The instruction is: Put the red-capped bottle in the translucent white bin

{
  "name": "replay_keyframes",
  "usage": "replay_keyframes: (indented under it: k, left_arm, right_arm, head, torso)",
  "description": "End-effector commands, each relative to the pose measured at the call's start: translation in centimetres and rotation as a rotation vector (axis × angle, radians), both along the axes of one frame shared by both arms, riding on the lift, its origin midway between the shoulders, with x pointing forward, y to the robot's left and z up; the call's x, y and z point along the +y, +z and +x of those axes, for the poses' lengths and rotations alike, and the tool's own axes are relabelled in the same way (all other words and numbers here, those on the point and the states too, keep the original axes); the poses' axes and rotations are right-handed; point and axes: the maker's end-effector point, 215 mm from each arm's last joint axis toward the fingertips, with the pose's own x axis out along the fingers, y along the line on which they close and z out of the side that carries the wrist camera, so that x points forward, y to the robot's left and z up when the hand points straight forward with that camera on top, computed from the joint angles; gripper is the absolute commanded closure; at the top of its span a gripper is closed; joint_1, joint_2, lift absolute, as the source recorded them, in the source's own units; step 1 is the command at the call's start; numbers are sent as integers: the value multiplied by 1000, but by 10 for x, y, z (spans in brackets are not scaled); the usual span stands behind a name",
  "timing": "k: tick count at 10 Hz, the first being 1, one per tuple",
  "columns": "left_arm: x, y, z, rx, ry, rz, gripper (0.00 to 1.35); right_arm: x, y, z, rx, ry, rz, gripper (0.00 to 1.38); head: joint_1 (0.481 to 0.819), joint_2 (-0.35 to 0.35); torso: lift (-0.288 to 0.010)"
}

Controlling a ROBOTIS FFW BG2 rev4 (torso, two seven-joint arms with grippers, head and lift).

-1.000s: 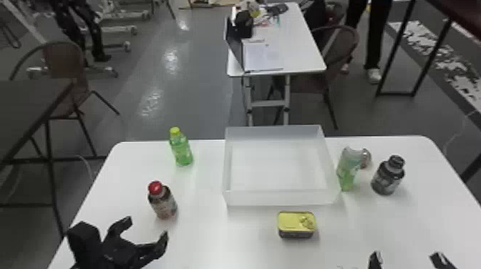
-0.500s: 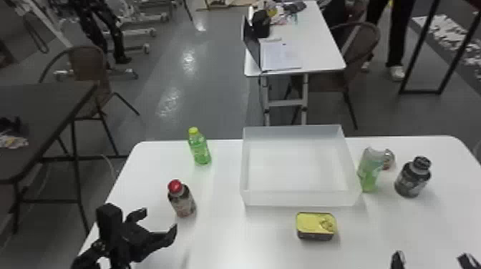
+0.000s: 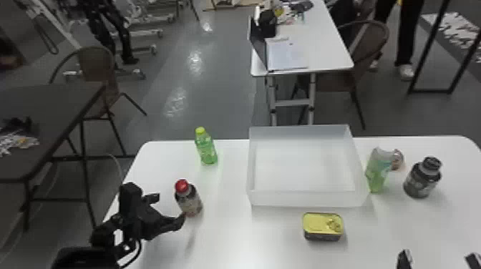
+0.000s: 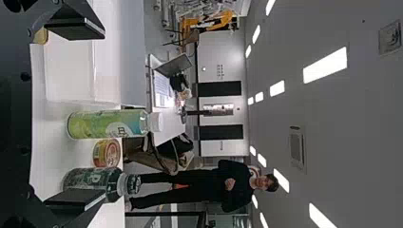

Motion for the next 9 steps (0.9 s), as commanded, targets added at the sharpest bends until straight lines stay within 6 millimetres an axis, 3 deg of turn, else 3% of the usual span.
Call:
replay_keyframes:
  k: [1, 3, 6, 7, 9]
  left_arm:
    - [-2, -3, 16, 17, -44, 38, 113]
    - [-13, -10, 30, 52, -110, 49, 105]
    - [-33, -27, 29, 108, -180, 46, 117]
    - [-32, -32, 27, 126, -183, 51, 248]
    - [-31, -36, 22, 138, -186, 46, 705]
  right_arm:
    - [0, -1, 0, 2, -1, 5, 119]
    - [0, -2, 0, 3, -2, 9, 121]
    - [2, -4, -1, 8, 2, 12, 121]
    - [1, -5, -1, 10, -1, 13, 121]
    - [1, -6, -3, 13, -2, 14, 121]
  head:
    - [695, 196]
    - [695, 185]
    - [695, 157]
    - [695, 151]
    - [695, 149]
  torso:
    - [0]
    - [0]
    - [0]
    - [0]
    - [0]
